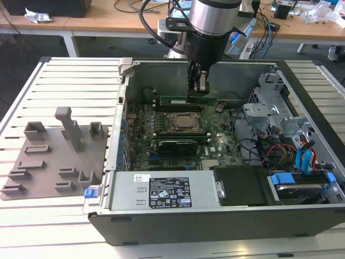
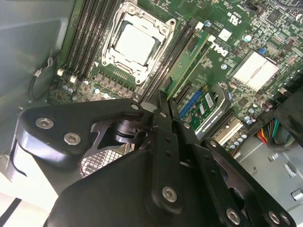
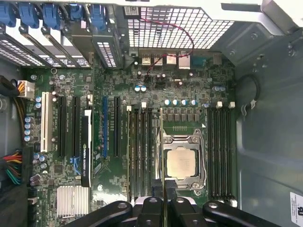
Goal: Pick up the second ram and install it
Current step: 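Pick up the second ram and move it above second insertion slot, then insert the second ram into the second slot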
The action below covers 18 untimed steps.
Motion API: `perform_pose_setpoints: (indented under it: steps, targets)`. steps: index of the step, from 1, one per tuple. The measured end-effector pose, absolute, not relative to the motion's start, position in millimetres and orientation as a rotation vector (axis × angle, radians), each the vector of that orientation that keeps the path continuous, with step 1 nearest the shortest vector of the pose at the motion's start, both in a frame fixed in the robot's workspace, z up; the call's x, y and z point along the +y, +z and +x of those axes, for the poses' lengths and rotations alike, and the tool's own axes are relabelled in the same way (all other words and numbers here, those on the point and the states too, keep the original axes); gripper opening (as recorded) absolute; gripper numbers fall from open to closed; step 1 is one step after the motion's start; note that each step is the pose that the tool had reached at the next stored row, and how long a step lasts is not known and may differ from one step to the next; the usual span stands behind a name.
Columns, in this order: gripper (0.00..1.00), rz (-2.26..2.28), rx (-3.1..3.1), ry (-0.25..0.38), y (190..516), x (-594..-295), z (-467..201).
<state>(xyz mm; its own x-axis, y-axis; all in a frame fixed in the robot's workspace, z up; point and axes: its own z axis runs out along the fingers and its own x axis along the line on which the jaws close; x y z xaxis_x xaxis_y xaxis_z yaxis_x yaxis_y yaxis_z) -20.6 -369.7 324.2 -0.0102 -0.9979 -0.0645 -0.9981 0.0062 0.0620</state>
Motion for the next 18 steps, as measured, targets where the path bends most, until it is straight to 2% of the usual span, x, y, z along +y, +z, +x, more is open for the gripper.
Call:
perform_pose_setpoints:
  steps: [18]
  targets:
    - [0.13, -2.209, 2.227, 0.140, 314.3, -373.3, -20.6]
